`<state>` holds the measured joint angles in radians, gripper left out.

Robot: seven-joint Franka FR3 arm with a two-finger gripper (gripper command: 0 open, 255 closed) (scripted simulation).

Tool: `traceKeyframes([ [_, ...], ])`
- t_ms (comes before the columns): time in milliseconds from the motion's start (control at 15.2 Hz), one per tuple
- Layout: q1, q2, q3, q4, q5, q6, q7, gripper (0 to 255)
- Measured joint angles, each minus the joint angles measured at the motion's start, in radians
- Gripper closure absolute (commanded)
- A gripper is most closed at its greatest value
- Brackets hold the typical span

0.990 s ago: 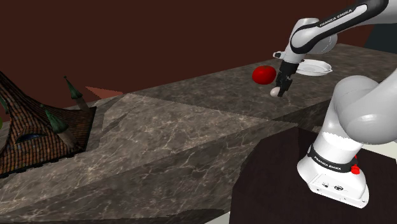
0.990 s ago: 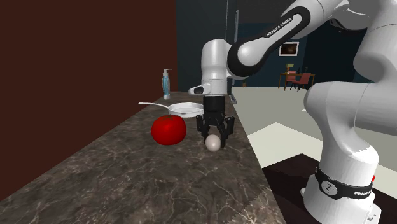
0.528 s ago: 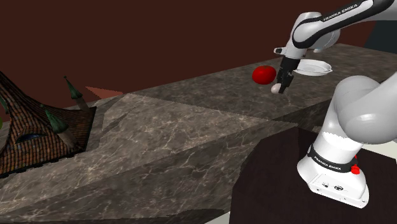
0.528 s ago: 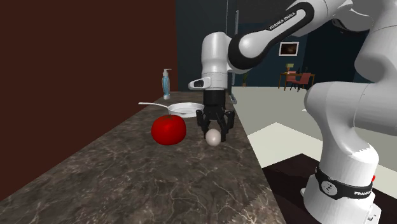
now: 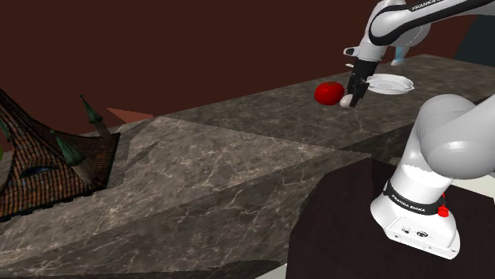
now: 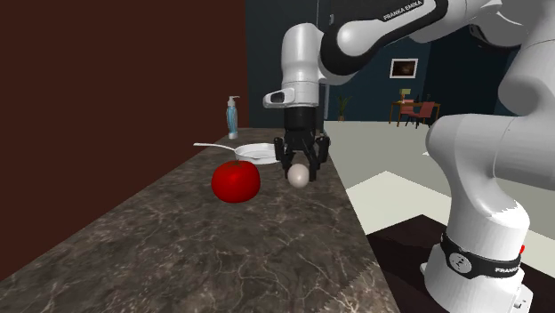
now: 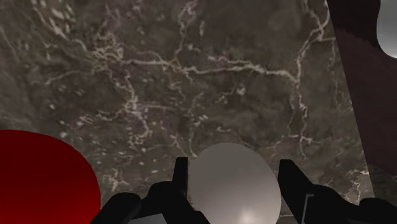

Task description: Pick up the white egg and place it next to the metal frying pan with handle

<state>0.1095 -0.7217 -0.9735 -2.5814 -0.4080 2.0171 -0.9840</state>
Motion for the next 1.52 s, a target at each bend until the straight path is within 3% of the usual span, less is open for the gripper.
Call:
traceKeyframes([
  [726, -0.015, -0.050, 0.096, 0.098, 0.042, -0.156, 0.020, 255],
  [1122, -0.028, -0.031, -0.005, 0.193, 0.005, -0.206, -0.097, 255],
  [1518, 0.039, 0.039, -0.174, 0.354, -0.015, -0.241, -0.242, 255],
])
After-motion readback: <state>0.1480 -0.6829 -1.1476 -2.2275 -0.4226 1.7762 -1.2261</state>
